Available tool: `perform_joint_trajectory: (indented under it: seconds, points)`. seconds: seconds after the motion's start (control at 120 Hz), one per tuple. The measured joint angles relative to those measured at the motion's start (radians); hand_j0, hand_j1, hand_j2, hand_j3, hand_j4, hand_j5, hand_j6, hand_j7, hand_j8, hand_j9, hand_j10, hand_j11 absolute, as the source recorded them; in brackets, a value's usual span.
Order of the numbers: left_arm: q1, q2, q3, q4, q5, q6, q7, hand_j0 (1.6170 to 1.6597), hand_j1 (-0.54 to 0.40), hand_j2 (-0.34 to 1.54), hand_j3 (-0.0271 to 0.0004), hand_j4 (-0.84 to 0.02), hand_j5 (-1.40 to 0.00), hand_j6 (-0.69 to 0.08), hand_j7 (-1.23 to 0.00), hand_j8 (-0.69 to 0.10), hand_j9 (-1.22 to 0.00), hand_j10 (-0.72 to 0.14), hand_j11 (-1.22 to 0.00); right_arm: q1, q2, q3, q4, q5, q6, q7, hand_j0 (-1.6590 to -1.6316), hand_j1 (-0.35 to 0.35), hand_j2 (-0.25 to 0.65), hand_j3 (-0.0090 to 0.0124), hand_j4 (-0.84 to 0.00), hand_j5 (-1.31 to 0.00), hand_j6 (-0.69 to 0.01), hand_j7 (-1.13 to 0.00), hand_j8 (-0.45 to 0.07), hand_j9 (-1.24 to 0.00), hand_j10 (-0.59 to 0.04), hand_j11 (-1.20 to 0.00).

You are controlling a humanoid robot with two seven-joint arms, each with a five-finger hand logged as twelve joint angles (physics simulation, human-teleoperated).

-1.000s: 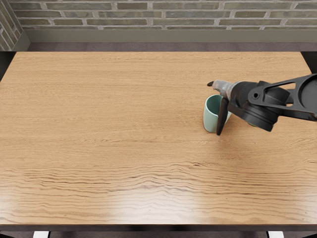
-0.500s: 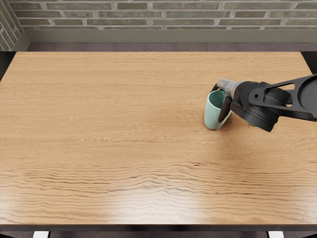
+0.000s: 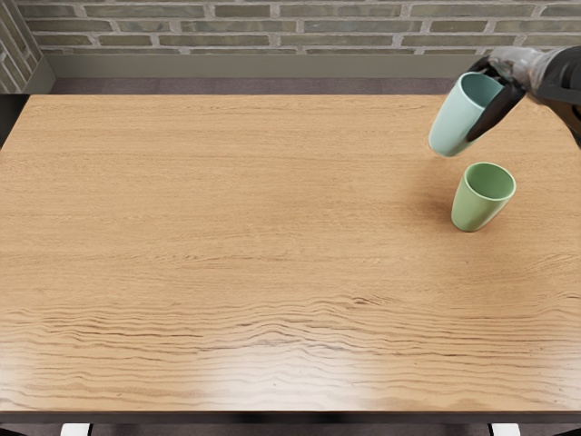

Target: Pick up cup and place in cup with right hand

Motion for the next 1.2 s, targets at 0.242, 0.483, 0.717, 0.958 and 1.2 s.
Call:
perform_joint_trajectory:
  seconds: [0.242, 0.483, 0.717, 0.958, 1.2]
  points:
    - [0.0, 0.0, 0.0, 0.0, 0.0, 0.0, 0.0, 1.6581, 0.344, 0.0, -0.0001, -0.004, -0.01, -0.004, -0.01, -0.004, -0.01, -0.004, -0.01, 0.056, -0.098, -0.075, -0.015, -0.035, 0.063, -0.001, -1.6544, 0.163, 0.031, 0.0015, -0.26, -0.88, -0.131, -0.82, -0.133, -0.88, -0.34, -0.88]
    - [0.0, 0.0, 0.0, 0.0, 0.0, 0.0, 0.0, 1.6581, 0.344, 0.0, -0.0001, -0.004, -0.01, -0.004, -0.01, -0.004, -0.01, -0.004, -0.01, 0.03, -0.044, -0.101, -0.024, -0.046, 0.059, 0.0, -1.654, 0.168, 0.04, 0.0011, -0.25, -0.89, -0.13, -0.83, -0.127, -0.88, -0.341, -0.89]
    - [0.0, 0.0, 0.0, 0.0, 0.0, 0.0, 0.0, 1.6581, 0.344, 0.0, -0.0001, -0.004, -0.01, -0.004, -0.01, -0.004, -0.01, -0.004, -0.01, 0.01, -0.04, -0.127, -0.032, -0.065, 0.059, 0.0, -1.6542, 0.171, 0.045, 0.0012, -0.246, -0.9, -0.127, -0.83, -0.128, -0.88, -0.342, -0.88]
    - [0.0, 0.0, 0.0, 0.0, 0.0, 0.0, 0.0, 1.6581, 0.344, 0.0, -0.0001, -0.004, -0.01, -0.004, -0.01, -0.004, -0.01, -0.004, -0.01, 0.028, -0.057, -0.144, -0.013, -0.067, 0.084, 0.0, -1.6539, 0.156, 0.014, 0.0012, -0.255, -0.88, -0.134, -0.82, -0.139, -0.87, -0.35, -0.87]
    - [0.0, 0.0, 0.0, 0.0, 0.0, 0.0, 0.0, 1.6581, 0.344, 0.0, -0.0001, -0.004, -0.01, -0.004, -0.01, -0.004, -0.01, -0.004, -0.01, 0.044, -0.073, -0.14, 0.017, -0.064, 0.146, 0.0, -1.6533, 0.144, 0.005, 0.001, -0.275, -0.87, -0.156, -0.81, -0.159, -0.86, -0.371, -0.86]
